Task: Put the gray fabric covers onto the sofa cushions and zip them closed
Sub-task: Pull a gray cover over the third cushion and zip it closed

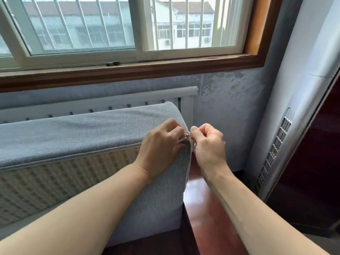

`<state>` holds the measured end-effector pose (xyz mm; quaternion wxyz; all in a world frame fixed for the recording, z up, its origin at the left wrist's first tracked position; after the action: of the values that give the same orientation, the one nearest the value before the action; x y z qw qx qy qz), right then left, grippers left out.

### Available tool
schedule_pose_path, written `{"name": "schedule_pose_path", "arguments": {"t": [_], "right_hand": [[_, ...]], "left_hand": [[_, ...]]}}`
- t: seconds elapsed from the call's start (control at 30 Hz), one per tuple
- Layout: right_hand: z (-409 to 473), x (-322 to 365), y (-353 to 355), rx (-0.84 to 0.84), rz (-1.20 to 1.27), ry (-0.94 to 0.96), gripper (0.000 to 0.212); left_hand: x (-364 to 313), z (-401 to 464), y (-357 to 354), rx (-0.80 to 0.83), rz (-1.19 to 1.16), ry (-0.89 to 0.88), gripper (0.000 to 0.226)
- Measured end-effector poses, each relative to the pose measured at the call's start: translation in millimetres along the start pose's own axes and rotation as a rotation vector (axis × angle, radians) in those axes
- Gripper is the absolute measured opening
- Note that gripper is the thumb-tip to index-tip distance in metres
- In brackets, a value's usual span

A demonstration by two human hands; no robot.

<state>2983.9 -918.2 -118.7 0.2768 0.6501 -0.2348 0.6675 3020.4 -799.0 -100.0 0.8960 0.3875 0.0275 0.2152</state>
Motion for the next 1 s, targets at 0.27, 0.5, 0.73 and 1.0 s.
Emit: {"name": "schedule_pose_path", "arguments": {"t": [0.27, 0.5, 0.73, 1.0], "right_hand": [[-12.7, 7.0, -0.2, -0.046, -0.196, 0.029, 0.042], [-56.3, 19.4, -50.5, 0.041, -0.444, 0.251, 0.038], [-71.7, 23.2, -69.5, 0.088, -0.449, 0.216, 0.036], [-132.7, 30.7, -149.1, 0.355, -0.396, 0.189, 0.031]], "left_hand": [[29.1, -53.6, 52.4, 0.216, 0.232, 0.063, 0.020], [37.0, -53.7, 56.5, 0.161, 0.183, 0.105, 0.020], [59.5, -116.2, 92.8, 0.281, 0.351, 0.124, 0.025], [109.3, -197.7, 171.6, 0.185, 0.547, 0.355, 0.011]]}}
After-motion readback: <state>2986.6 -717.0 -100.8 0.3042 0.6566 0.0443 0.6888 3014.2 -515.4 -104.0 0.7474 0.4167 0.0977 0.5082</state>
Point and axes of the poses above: each hand's wrist, its own z-axis towards the middle knuckle, its own y-axis out of the back of the hand, x = y × z, the point moved 1 cm from there along z, towards the middle knuckle, and after that the axes turned 13 degrees about -y, right-handed, at the moved point
